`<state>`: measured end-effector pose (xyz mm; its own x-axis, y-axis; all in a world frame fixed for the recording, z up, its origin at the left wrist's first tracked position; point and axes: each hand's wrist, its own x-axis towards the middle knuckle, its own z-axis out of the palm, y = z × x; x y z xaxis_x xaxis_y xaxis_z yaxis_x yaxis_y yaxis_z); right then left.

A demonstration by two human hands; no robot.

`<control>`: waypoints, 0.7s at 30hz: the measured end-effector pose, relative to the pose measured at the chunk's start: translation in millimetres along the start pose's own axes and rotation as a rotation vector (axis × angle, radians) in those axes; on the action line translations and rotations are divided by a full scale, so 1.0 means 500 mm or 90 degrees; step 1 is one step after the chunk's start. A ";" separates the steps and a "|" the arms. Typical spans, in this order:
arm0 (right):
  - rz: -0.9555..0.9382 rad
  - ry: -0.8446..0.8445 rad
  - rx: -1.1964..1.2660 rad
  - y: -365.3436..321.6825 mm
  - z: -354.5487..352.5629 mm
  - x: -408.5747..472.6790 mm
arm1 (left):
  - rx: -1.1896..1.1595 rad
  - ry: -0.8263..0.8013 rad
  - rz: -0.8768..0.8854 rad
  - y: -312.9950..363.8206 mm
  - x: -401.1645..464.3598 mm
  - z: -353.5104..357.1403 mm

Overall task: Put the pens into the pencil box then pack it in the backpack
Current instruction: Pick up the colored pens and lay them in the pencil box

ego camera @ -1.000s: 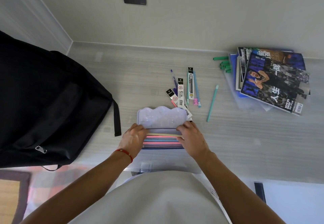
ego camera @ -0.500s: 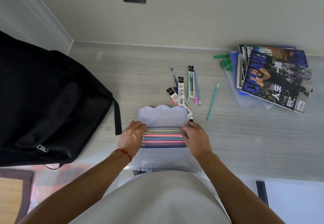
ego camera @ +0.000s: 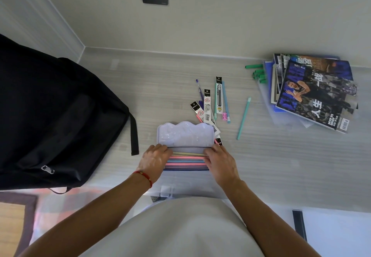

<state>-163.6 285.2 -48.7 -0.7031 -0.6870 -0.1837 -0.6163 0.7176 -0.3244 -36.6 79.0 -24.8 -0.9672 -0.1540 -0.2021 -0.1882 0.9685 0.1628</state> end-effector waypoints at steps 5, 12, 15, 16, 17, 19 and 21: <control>-0.010 0.010 0.046 0.001 0.005 -0.007 | 0.009 -0.030 -0.027 0.012 0.002 -0.006; 0.086 0.095 0.171 0.039 -0.025 0.013 | 0.050 -0.056 -0.063 0.027 0.017 -0.007; 0.255 0.175 0.192 0.098 -0.050 0.039 | 0.041 -0.029 -0.085 0.031 0.016 -0.012; 0.318 0.168 0.192 0.119 -0.056 0.050 | 0.037 -0.019 -0.091 0.036 0.015 -0.013; 0.371 0.142 0.185 0.137 -0.061 0.064 | 0.030 -0.007 -0.096 0.043 0.015 -0.015; 0.424 0.067 0.146 0.169 -0.064 0.087 | 0.004 0.021 -0.099 0.059 0.014 -0.018; 0.422 0.012 0.104 0.190 -0.065 0.110 | -0.039 0.041 -0.108 0.075 0.016 -0.020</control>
<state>-272.2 319.4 -59.5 -0.9202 -0.1048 -0.3771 0.0077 0.9585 -0.2850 -53.0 112.3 -10.6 -0.9290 -0.3285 -0.1705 -0.3581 0.9142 0.1896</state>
